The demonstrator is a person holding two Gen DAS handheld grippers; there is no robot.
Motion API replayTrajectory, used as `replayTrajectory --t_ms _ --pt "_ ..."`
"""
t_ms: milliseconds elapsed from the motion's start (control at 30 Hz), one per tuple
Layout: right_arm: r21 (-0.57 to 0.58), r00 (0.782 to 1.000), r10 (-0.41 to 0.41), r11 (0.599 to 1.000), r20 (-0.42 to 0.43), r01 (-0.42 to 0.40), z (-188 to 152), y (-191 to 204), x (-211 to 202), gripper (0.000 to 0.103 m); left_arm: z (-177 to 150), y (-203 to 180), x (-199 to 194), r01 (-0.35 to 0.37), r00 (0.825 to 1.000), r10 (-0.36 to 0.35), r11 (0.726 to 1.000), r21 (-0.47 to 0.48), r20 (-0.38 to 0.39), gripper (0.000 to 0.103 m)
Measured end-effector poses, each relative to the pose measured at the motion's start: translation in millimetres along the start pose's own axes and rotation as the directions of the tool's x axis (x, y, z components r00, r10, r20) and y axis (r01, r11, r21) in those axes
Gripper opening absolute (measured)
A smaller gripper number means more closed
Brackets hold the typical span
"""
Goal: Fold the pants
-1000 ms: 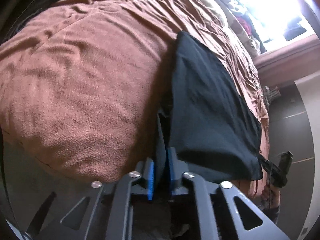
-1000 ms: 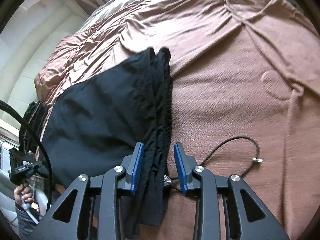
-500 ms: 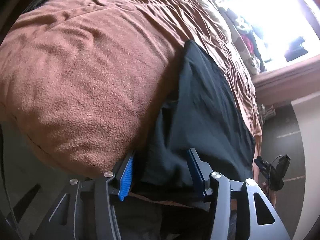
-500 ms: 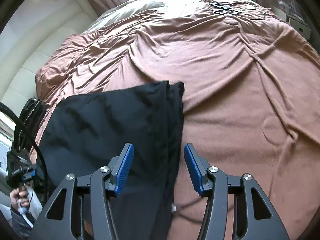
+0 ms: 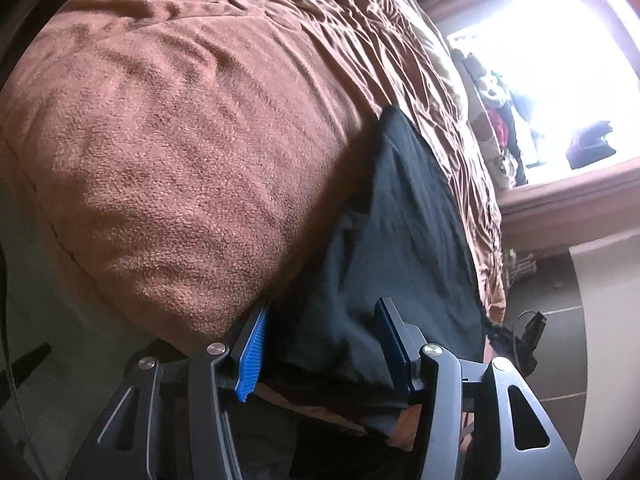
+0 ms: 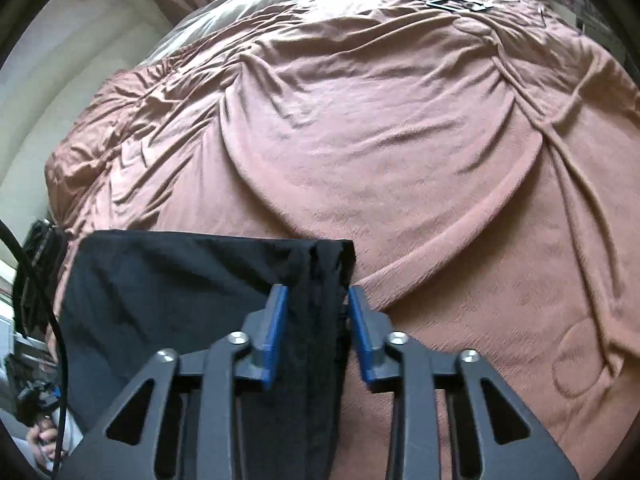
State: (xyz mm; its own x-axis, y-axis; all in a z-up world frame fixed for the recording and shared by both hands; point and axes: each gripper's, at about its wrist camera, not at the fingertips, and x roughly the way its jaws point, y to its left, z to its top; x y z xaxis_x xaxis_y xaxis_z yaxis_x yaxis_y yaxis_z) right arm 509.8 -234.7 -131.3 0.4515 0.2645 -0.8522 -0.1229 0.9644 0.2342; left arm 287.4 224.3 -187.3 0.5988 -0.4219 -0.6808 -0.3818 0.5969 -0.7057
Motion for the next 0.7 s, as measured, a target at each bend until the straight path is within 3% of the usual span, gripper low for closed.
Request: replayTrajectory --t_ms 200,500,700 --pt "0.007 1.0 0.003 1.0 0.023 -0.003 -4 -5 0 0.012 -7 8 -4 0.042 0.997 -0.04 0.999 -0.031 0.062 0.054" --pt "0.009 1.0 -0.003 1.0 0.026 0.003 -7 -8 -2 0.013 -2 2 2 0.056 0.993 -0.061 0.997 0.054 0.102 0.054" --pt "0.01 1.0 -0.008 1.0 0.023 0.008 -7 -8 -2 0.013 -9 6 7 0.144 0.989 -0.145 0.989 0.016 0.031 0.054"
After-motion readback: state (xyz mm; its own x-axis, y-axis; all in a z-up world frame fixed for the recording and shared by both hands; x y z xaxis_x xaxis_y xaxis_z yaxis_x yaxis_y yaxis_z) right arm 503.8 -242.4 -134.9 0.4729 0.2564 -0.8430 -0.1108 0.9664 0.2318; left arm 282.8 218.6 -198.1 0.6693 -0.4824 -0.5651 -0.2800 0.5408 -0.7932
